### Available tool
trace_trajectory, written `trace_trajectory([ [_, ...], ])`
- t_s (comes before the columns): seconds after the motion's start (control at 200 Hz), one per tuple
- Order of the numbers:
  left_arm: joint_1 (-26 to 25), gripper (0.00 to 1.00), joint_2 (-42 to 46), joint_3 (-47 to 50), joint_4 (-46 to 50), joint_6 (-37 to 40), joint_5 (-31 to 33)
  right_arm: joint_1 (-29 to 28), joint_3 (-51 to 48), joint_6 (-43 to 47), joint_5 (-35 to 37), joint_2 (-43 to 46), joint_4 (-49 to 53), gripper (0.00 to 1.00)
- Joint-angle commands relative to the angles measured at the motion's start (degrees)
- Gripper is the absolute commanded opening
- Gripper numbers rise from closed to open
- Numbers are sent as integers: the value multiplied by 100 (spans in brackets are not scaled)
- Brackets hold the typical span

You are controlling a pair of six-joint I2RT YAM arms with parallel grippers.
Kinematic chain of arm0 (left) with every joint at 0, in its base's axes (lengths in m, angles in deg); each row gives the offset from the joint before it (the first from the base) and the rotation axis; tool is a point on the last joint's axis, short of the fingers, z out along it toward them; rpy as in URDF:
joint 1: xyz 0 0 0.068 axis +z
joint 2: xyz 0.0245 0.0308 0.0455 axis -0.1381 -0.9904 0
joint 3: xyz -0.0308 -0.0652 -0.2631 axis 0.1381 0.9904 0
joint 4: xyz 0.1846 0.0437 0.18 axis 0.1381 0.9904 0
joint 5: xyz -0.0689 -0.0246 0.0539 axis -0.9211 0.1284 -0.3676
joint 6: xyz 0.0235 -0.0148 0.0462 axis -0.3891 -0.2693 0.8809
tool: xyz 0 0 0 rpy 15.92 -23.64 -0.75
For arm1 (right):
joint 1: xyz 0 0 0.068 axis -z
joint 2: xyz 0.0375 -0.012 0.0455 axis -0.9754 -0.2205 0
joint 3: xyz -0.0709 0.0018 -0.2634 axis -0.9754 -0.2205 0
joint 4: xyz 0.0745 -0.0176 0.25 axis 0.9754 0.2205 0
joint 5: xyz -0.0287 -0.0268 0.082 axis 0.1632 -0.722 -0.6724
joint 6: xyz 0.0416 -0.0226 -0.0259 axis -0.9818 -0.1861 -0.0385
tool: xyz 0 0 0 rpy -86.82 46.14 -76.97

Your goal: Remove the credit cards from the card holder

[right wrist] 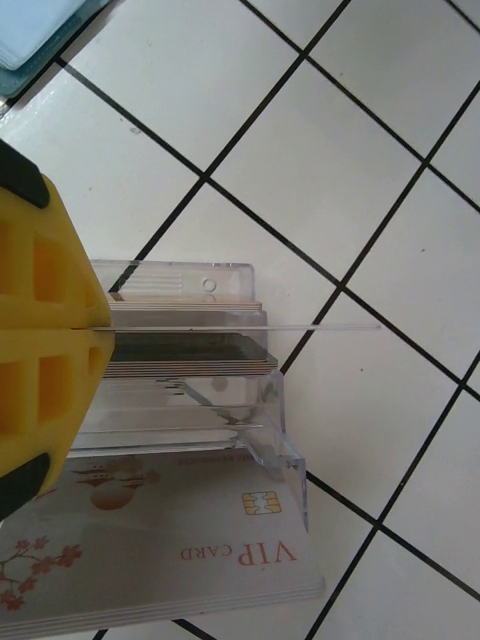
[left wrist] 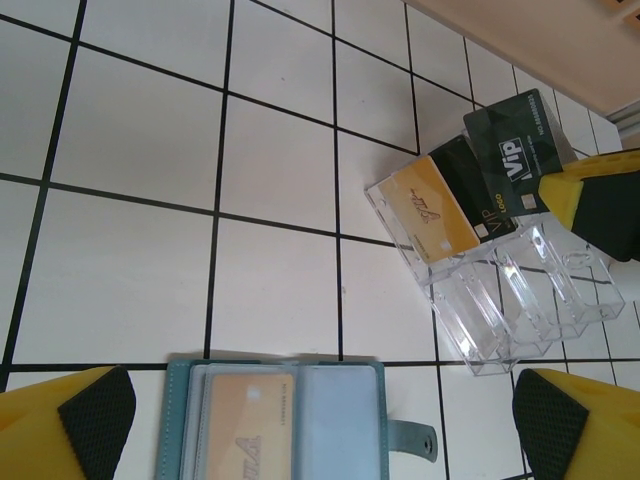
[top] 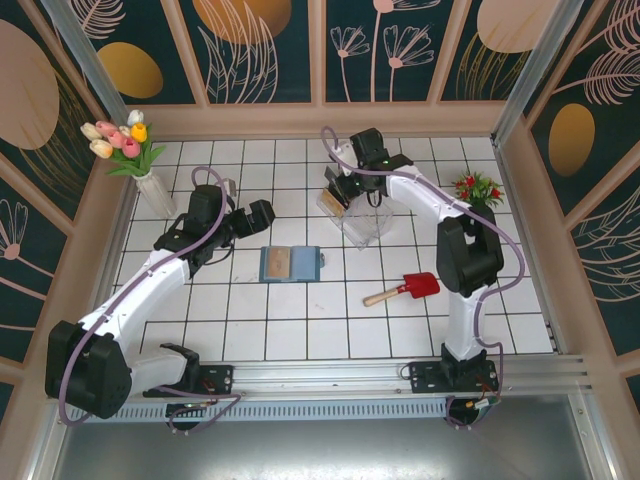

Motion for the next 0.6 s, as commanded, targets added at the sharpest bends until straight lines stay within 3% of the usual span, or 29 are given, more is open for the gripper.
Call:
trace_trajectory([
  [0.0,45,98,-91,50,23,136,-68,-79,207,164,240,-146,327,0],
  [0.596,44,98,-241,25,23,139,-158,-92,358,308,585,-409,639,4],
])
